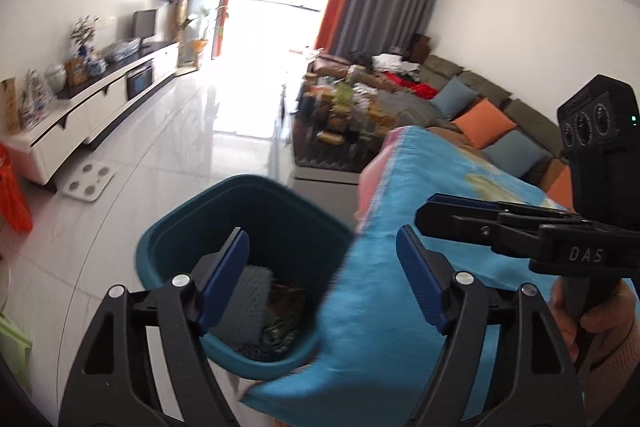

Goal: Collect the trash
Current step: 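Carry foam net and plastic wrapper to the teal bin and open both tools, then move both tools back over the paper cups and tissue on the bed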

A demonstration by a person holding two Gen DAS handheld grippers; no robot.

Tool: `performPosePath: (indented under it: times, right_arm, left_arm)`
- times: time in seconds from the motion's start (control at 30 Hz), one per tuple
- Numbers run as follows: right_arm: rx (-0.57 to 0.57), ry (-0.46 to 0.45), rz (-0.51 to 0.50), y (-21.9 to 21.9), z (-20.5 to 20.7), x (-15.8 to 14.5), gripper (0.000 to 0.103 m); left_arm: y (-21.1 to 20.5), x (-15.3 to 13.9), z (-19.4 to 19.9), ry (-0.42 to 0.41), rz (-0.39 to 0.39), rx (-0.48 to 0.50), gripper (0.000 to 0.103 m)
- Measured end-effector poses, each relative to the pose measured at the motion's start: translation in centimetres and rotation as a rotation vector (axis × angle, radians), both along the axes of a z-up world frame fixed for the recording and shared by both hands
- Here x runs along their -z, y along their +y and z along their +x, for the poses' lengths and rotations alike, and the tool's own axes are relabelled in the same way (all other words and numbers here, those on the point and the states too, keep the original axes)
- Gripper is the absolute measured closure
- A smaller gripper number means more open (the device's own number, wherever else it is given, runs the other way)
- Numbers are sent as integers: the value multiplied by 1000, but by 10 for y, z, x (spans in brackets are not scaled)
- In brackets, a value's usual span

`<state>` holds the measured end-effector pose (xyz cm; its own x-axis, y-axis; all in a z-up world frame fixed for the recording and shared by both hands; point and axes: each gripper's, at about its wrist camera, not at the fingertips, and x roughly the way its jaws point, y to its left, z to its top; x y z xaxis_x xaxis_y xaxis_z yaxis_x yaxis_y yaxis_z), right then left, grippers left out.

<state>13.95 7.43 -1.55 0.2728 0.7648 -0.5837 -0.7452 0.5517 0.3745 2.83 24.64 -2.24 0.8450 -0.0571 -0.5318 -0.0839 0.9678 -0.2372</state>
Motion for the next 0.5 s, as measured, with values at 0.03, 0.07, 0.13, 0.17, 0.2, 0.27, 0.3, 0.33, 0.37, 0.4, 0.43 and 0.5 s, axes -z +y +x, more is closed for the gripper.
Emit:
performPosePath:
  times: [0.03, 0.07, 0.13, 0.17, 0.2, 0.27, 0.3, 0.33, 0.37, 0.4, 0.43, 0.5]
  right_arm:
    - [7, -10, 6, -9, -3, -3, 59]
    - [18, -25, 10, -19, -8, -6, 59]
    - [47, -46, 16, -41, -14, -10, 59]
    - [65, -53, 19, -53, -16, -12, 58]
    - [81, -57, 25, -62, -17, -14, 58]
    - [129, -60, 37, -88, -21, -16, 58]
    - [155, -65, 39, -100, -22, -17, 58]
    - [178, -64, 46, -112, -23, -17, 58]
    - [206, -59, 52, -125, -24, -16, 58]
    - [232, -59, 52, -135, -24, -15, 58]
    - [263, -61, 50, -149, -25, -15, 58]
    - [321, -55, 52, -173, -28, -13, 58]
  left_arm:
    - [-9, -4, -2, -13, 0, 30, 27]
    - [-17, -7, -3, -21, 0, 54, 27]
    - [-37, -11, -3, -32, -7, 113, 26]
    - [-45, -13, -2, -33, -8, 142, 26]
    - [-58, -13, -3, -36, -3, 176, 26]
    - [-77, -15, -1, -39, 0, 231, 26]
    - [-88, -14, 1, -37, -3, 262, 26]
    - [-99, -14, 3, -32, -6, 290, 26]
    - [-108, -13, 5, -28, -11, 315, 26]
    - [-119, -12, 7, -23, -18, 346, 26]
    - [-128, -11, 9, -19, -22, 368, 26]
    - [-147, -8, 13, -7, -38, 420, 26]
